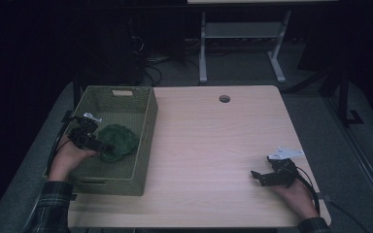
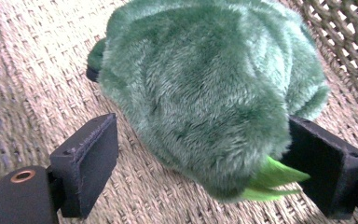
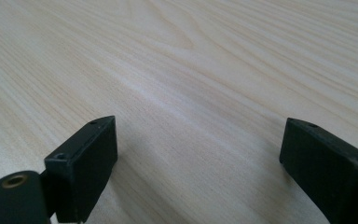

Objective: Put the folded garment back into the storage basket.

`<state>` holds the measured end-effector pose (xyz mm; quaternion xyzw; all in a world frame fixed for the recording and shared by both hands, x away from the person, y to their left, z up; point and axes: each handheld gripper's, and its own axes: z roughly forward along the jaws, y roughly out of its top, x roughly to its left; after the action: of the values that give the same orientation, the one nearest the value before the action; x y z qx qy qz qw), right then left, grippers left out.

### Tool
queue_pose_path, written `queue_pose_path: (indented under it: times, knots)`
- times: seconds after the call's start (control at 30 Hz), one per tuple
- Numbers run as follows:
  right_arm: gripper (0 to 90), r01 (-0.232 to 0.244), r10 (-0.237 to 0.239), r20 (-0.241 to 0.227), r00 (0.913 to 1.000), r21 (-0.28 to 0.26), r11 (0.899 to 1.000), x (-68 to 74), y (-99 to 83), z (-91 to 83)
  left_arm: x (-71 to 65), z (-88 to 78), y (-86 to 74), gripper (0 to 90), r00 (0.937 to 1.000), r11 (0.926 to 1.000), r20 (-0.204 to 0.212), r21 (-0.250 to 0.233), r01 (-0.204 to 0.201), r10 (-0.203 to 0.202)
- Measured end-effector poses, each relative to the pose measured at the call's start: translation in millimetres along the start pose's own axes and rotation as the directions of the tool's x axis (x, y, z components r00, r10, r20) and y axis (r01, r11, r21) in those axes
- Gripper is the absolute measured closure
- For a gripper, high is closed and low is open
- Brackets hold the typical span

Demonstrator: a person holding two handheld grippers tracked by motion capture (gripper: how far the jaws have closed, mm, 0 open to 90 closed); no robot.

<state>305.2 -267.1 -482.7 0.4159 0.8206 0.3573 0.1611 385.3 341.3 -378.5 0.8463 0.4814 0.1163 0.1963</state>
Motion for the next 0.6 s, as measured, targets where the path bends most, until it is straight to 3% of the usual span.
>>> queue_pose_path:
  times: [0.13, 0.33, 0.6]
  knots:
    - [10.8, -0.002, 0.002, 0.002, 1.0, -0.001, 1.0, 0.2, -0.1, 0.0, 0.2, -5.3, 2.2, 13.1, 1.0, 1.0, 0.002, -0.006, -0.002, 0.002]
    - [10.8, -0.003, 0.003, 0.003, 1.0, -0.001, 1.0, 0.3, -0.3, -0.1, -3.6, -15.1, 10.0, 13.2, 0.9999, 0.9987, 0.011, -0.051, -0.004, 0.004]
    - [10.7, -0.004, 0.004, 0.003, 1.0, -0.001, 1.0, 0.3, -0.2, -0.1, -21.0, -26.6, 24.8, 13.6, 0.9991, 0.9929, 0.038, -0.118, -0.015, 0.02]
